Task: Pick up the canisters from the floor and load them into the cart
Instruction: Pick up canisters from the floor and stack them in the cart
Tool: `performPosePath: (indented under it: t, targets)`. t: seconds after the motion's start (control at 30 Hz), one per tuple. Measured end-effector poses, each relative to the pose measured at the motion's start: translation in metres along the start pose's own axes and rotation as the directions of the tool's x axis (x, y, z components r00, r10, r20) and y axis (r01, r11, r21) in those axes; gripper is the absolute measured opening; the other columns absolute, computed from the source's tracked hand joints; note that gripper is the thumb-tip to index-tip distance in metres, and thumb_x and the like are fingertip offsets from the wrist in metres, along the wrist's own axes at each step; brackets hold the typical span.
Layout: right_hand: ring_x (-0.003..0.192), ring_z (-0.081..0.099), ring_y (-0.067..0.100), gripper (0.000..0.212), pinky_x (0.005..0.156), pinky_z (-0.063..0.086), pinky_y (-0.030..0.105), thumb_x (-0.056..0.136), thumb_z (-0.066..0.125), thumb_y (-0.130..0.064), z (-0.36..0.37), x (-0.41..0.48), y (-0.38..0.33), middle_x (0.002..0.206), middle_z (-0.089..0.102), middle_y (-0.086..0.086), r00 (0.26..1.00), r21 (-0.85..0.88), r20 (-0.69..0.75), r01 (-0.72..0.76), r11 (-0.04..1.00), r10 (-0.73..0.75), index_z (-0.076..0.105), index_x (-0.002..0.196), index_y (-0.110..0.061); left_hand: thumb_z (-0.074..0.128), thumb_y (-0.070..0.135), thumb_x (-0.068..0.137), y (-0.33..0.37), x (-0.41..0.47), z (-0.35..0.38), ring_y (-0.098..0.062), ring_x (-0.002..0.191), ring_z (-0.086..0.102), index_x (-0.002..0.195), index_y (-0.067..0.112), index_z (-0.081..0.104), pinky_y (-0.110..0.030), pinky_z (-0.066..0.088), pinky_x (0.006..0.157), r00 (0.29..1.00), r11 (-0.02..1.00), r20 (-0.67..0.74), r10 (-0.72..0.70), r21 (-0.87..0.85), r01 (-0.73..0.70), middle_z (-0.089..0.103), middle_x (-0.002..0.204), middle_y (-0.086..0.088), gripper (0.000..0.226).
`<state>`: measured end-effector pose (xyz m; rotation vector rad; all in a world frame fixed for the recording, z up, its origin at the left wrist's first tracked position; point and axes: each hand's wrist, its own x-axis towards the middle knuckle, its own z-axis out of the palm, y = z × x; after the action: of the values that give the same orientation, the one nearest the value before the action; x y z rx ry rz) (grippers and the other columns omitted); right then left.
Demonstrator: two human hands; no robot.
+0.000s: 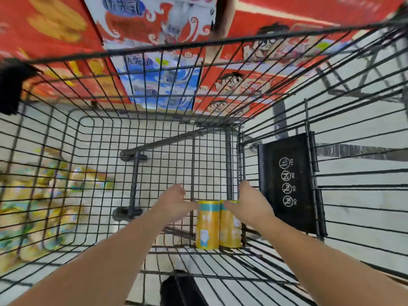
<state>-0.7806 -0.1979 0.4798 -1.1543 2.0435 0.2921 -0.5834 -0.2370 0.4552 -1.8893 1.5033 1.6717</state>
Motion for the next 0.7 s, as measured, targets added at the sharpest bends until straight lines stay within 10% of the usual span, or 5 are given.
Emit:
performPosePath:
  t: [0.23,0.33,0.5,0.7]
  targets:
    - [0.096,0.061,0.013,0.058,0.082,0.051,0.033,0.085,0.069,-0.046,-0.057,-0.084,-0.139,0.110,0.060,-0.005,0.905,0.165,-0.248,0.391,0.905,-0.345,0.047,0.131,-0.018,0.072,0.046,0.078,0.014,-0.107,-0.140,-0.013,0.087,0.064,0.121,0.022,0.052,-0.036,0.056,0.078,0.906,0.947,-0.342,0.248,-0.111,-0.301,0.062,0.099,0.008,0.053]
    - [0.093,0.061,0.013,0.049,0.080,0.050,0.032,0.083,0.072,-0.042,-0.071,-0.128,-0.225,0.104,0.060,-0.007,0.816,0.170,-0.357,0.535,0.828,-0.454,0.053,0.123,-0.020,0.072,0.041,0.081,-0.010,-0.158,-0.209,-0.010,0.088,0.062,0.120,0.025,0.052,-0.017,0.048,0.065,0.813,0.910,-0.486,0.320,-0.082,-0.407,0.060,0.100,0.009,0.047]
    - [0.090,0.058,0.011,0.037,0.078,0.045,0.026,0.083,0.074,-0.036,-0.049,-0.208,-0.365,0.098,0.060,-0.010,0.689,0.171,-0.441,0.693,0.700,-0.575,0.053,0.113,-0.027,0.076,0.036,0.077,-0.101,-0.229,-0.315,-0.013,0.084,0.063,0.109,0.024,0.053,-0.026,0.049,0.069,0.686,0.843,-0.643,0.342,-0.112,-0.525,0.062,0.093,0.006,0.042]
    - [0.092,0.060,0.013,0.040,0.083,0.050,0.032,0.083,0.075,-0.034,0.041,-0.280,-0.491,0.103,0.063,-0.004,0.701,0.235,-0.399,0.701,0.674,-0.590,0.053,0.113,-0.024,0.074,0.045,0.075,-0.250,-0.277,-0.409,-0.013,0.088,0.062,0.113,0.027,0.053,-0.031,0.051,0.077,0.660,0.854,-0.707,0.255,-0.156,-0.497,0.060,0.096,0.009,0.047]
